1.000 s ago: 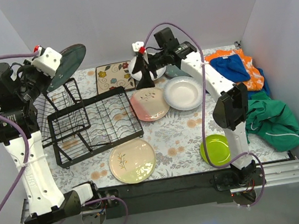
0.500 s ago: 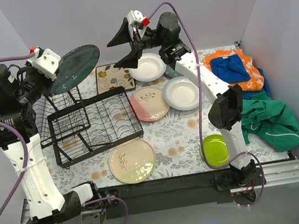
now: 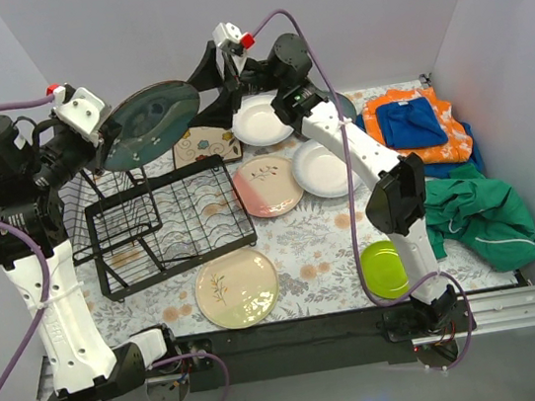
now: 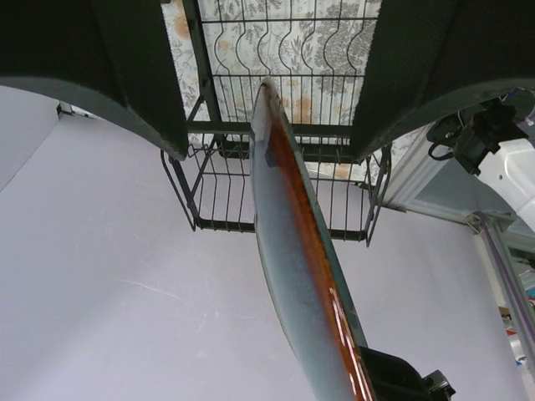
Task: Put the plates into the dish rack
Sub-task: Pass the plate from the left arm to the right
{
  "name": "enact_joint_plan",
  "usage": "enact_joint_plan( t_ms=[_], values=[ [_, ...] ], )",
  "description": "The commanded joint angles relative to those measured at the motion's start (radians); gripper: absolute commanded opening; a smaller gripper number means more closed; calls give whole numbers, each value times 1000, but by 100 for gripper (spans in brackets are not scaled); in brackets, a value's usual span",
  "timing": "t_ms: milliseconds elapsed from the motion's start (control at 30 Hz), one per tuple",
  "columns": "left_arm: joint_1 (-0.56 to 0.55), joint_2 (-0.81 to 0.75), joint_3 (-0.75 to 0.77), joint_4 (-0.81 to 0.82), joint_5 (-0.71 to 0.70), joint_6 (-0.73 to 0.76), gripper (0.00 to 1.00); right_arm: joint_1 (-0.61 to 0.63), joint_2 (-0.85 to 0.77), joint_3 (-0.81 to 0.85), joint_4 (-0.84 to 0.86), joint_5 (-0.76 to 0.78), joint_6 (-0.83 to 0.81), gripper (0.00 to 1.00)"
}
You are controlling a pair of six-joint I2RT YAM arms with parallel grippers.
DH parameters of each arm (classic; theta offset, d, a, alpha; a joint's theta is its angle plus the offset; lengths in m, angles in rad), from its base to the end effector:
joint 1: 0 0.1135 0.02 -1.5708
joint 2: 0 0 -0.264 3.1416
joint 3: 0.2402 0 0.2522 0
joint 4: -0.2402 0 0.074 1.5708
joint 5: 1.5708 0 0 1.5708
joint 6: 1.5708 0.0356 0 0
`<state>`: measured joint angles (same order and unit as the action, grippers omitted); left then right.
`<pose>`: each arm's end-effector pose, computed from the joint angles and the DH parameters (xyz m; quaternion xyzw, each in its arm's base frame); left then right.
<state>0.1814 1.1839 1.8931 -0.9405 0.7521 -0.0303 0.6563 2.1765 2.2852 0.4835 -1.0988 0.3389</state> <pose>0.1662 0.0058 0.5401 0.1497 0.7492 -0.2435 0.5975 0.3626 0.3193 0.4671 -0.5185 0.3230 0.5750 0.5443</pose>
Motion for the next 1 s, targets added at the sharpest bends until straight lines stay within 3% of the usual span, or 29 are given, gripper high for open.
enact_joint_plan(
  t_ms=[0,267,500,700,800,967],
  values=[
    [3,-47,5,164,96,-52,0,17,9,20,110,2,103,76],
    [1,-58,-49,197,136,-85,0,37,9,2,147,-18,167,45],
    [3,-82,-130,264,170,-141,0,36,8,-13,173,-50,233,1],
    [1,-133,-337,475,260,-331,0,-23,-32,-81,175,-15,311,1],
    [1,-184,-489,661,265,-512,0,-69,-78,-165,168,17,348,1],
    [1,-234,-710,1066,228,-962,0,-128,-167,-343,136,36,330,1]
  ],
)
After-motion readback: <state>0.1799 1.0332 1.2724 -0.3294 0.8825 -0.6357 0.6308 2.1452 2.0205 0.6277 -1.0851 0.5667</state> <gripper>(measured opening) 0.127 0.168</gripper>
